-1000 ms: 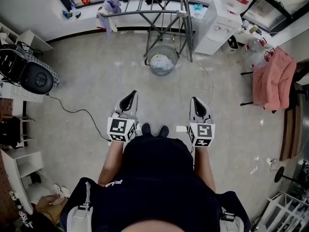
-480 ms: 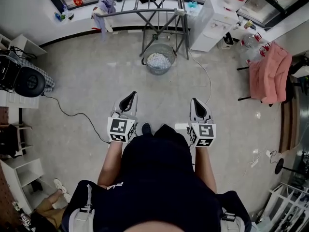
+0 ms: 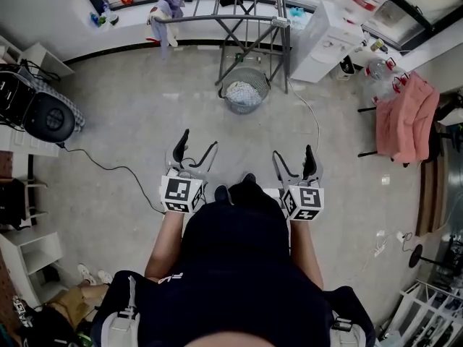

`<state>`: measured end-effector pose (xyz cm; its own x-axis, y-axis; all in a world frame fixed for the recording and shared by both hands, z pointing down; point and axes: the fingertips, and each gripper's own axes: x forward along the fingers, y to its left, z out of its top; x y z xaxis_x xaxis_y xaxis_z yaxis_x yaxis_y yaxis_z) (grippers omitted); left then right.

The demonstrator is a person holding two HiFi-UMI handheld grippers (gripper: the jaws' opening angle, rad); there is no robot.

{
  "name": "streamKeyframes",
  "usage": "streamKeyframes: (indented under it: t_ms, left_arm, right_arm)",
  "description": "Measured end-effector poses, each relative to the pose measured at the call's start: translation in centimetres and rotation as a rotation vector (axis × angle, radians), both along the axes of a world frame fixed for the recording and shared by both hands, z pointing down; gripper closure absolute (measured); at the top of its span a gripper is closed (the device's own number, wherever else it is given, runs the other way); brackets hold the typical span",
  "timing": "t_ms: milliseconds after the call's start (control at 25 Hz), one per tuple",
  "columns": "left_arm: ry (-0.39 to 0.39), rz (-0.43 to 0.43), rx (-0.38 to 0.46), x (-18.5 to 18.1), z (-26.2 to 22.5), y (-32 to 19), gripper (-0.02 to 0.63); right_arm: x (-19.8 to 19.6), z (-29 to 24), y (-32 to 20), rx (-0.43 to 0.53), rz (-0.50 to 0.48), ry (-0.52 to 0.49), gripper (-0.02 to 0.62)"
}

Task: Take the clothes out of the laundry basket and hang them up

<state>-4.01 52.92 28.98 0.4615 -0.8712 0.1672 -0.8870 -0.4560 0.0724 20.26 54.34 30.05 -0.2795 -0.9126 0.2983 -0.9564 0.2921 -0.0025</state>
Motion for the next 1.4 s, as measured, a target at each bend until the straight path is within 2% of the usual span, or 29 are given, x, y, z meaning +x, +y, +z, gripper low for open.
streamKeyframes:
  t_ms: [400,720,880,1160,1400]
  left_arm:
    - [0.008,-0.020,-0.010,-0.6,0.1,-0.8,0.282]
    - [0.014,-0.035,-0.037,0.6,1.4,-3.6,0.282]
    - [0.002,-0.049,-0.054,1.3,2.2,-6.8,0.282]
    - [-0.022,-0.084,-0.089,3.6,4.3,-14.7,0.282]
    - [-0.065,-0.085,-0.169,6.5,7.9,-21.0,0.282]
  right_arm:
    - [-0.2,0.3,-0.2,-0.009,-0.003,0.028,0.176]
    - [1.0,1.1,-3.2,-0.022,-0.007,0.013,0.175]
    - [1.8,2.2,-6.8,-0.038,-0.021,-0.006,0.176]
    - [3.0,4.7,-15.6,-0.088,-0.108,-0.010,0.176]
    - [4.0,8.8,-23.4,-0.175,-0.190,-0.038,0.176]
